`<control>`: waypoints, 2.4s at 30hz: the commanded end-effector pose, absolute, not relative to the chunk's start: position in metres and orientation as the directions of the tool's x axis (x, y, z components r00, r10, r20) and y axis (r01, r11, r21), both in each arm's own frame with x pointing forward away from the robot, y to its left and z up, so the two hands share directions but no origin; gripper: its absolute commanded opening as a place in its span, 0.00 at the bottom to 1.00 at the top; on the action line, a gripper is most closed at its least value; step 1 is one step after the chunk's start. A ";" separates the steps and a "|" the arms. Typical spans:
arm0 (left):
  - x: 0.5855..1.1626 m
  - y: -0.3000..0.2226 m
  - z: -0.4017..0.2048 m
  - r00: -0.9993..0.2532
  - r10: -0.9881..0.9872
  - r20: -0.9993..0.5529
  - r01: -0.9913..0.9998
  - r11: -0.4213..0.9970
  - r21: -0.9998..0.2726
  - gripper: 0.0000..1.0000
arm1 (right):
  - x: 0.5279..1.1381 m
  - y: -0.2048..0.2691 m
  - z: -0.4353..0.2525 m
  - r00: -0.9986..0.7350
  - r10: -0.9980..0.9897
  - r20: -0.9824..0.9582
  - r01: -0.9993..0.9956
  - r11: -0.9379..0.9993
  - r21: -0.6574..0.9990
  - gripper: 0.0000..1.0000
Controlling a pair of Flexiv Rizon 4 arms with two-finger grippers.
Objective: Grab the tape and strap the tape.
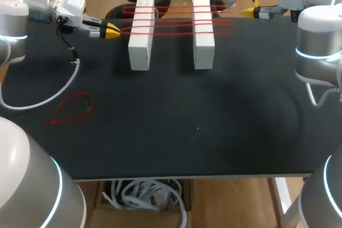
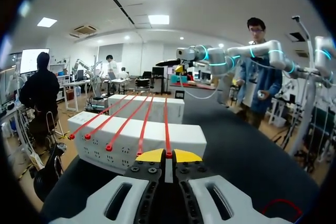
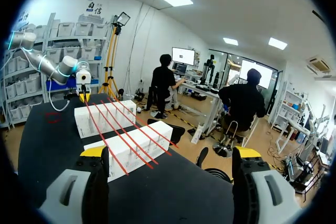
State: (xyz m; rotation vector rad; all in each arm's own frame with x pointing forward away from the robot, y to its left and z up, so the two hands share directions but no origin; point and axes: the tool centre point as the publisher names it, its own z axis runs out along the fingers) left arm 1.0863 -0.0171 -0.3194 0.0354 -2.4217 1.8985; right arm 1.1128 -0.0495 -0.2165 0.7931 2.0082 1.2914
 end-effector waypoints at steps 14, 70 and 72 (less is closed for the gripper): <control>1.074 -0.028 -0.290 -0.990 -0.014 0.138 -0.137 -0.059 -0.989 0.00 | 1.113 -0.050 -0.217 -0.631 0.756 -0.174 0.156 0.344 0.926 1.00; 1.021 -0.061 -0.123 -0.998 0.027 -0.052 0.034 -0.448 -0.894 0.00 | 1.113 -0.050 -0.217 -0.631 0.756 -0.174 0.156 0.344 0.926 1.00; 1.016 -0.064 -0.114 -0.999 0.020 -0.050 0.034 -0.465 -0.885 0.00 | 1.113 -0.050 -0.217 -0.631 0.756 -0.174 0.156 0.344 0.926 1.00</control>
